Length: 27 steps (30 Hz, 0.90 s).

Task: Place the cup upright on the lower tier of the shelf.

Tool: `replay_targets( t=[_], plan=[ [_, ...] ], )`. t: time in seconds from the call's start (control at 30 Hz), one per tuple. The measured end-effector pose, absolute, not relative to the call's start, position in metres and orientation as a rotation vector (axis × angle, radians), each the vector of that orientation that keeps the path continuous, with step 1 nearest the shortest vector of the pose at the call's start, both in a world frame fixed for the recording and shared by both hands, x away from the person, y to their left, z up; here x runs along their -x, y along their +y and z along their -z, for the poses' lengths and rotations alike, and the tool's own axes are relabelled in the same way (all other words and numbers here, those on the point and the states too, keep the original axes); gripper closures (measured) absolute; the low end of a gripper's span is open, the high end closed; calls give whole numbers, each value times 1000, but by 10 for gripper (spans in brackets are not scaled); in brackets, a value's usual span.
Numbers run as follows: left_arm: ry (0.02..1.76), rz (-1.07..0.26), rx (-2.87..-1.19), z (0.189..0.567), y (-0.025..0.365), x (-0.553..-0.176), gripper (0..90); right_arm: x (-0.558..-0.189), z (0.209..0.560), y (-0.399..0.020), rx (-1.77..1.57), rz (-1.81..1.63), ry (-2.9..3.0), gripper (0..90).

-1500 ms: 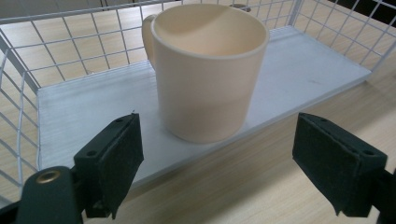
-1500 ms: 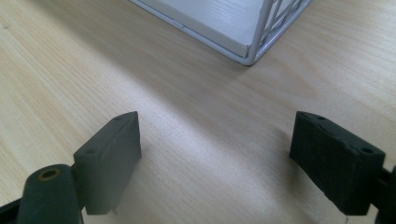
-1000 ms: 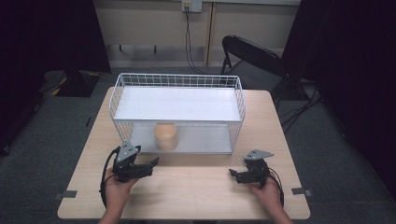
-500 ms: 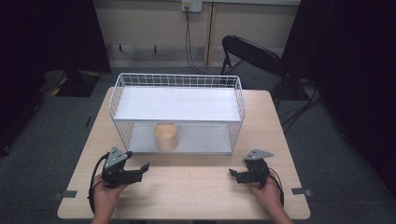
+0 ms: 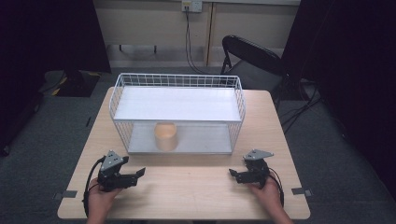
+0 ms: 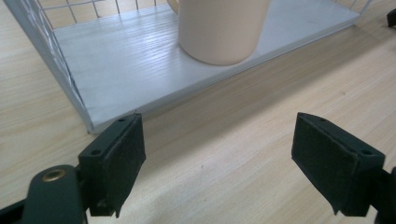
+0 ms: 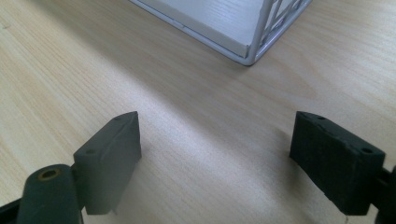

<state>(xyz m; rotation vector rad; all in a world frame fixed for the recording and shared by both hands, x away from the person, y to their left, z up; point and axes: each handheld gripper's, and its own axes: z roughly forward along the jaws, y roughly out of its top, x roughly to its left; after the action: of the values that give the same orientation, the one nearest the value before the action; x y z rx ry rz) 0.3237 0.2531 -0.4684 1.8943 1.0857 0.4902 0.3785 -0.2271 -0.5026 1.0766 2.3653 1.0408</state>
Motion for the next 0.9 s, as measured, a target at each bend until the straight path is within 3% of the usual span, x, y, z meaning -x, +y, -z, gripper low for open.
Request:
replay_targets(
  t=[0.9],
  plan=[
    [1073, -517, -2000, 483, 276, -316, 190, -378, 503, -227, -1077, -1041, 2365, 157]
  ],
)
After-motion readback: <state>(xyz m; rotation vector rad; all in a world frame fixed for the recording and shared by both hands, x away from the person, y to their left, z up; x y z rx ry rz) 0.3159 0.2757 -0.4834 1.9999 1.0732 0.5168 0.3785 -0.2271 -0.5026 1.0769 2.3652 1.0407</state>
